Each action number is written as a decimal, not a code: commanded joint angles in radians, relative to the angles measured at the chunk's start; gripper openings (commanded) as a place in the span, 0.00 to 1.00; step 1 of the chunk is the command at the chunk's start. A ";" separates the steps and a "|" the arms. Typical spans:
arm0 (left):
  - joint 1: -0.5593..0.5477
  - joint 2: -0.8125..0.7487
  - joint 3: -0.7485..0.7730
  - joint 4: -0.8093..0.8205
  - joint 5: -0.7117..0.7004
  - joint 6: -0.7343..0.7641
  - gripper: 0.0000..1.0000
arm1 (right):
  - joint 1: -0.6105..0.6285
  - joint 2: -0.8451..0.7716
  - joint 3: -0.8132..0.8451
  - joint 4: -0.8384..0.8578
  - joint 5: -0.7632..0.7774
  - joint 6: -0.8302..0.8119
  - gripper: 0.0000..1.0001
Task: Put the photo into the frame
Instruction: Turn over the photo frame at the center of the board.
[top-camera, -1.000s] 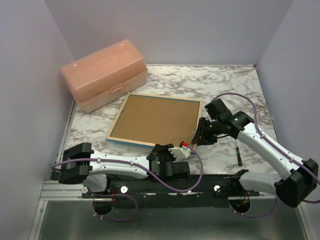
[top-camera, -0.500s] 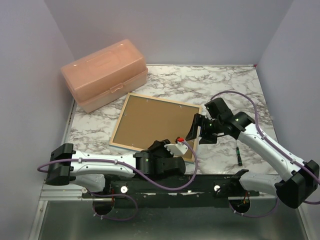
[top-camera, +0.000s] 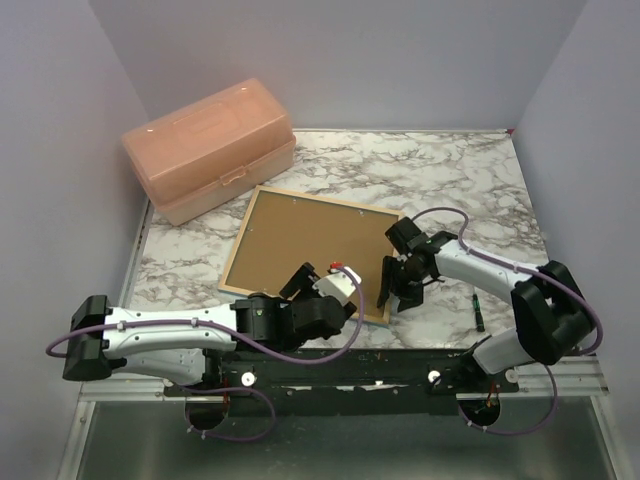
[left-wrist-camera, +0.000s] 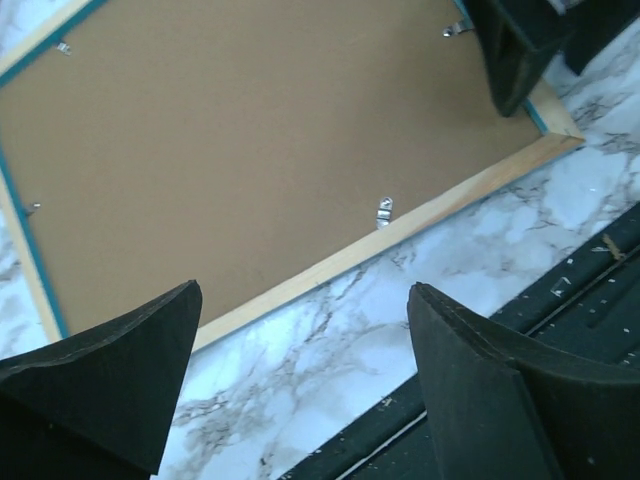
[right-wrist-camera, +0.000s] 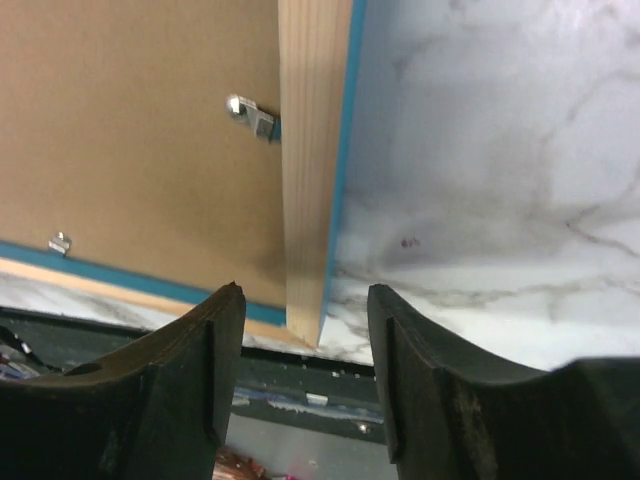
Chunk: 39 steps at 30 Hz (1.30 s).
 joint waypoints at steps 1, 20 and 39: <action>0.050 -0.083 -0.068 0.119 0.207 -0.046 0.88 | 0.010 0.071 -0.007 0.114 0.034 0.003 0.53; 0.194 -0.232 -0.131 0.154 0.438 0.082 0.96 | 0.036 0.022 0.074 -0.033 -0.002 -0.027 0.00; -0.060 0.004 -0.029 0.038 0.133 0.179 0.94 | 0.035 -0.164 0.302 -0.271 -0.122 -0.069 0.00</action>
